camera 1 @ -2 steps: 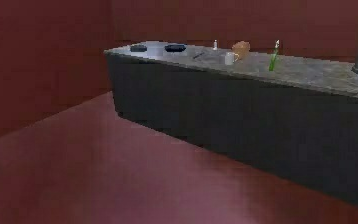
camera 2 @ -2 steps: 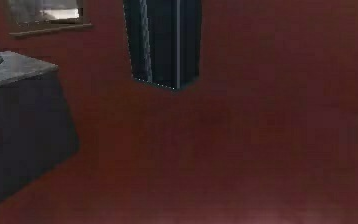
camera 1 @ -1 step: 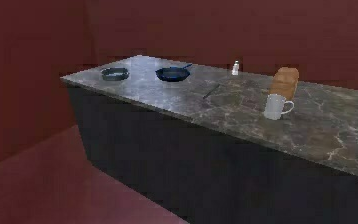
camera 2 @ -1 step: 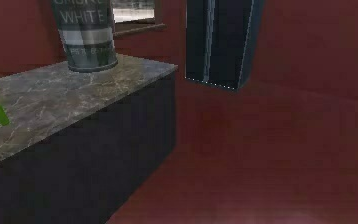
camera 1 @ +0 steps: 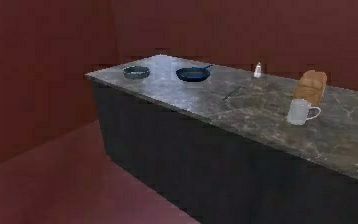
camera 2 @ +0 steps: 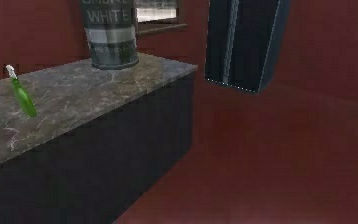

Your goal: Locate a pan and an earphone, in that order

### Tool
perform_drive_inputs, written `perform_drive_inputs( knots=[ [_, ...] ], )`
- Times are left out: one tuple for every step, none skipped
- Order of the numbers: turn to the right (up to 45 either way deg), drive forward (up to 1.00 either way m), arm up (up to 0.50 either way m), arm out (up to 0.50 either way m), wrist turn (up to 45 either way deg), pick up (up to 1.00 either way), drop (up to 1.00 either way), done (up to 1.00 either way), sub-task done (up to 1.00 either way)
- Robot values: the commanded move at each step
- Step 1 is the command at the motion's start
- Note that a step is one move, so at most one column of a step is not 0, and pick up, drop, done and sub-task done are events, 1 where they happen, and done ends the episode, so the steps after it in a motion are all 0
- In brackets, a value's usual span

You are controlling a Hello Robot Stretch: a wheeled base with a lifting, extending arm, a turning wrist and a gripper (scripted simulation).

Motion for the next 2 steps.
perform_drive_inputs(
  knots=[
    [0.0, 0.45, 0.00, 0.00, 0.0, 0.00, 0.00, 0.00, 0.00],
    [0.0, 0.00, 0.00, 0.00, 0.0, 0.00, 0.00, 0.00, 1.00]
  ],
)
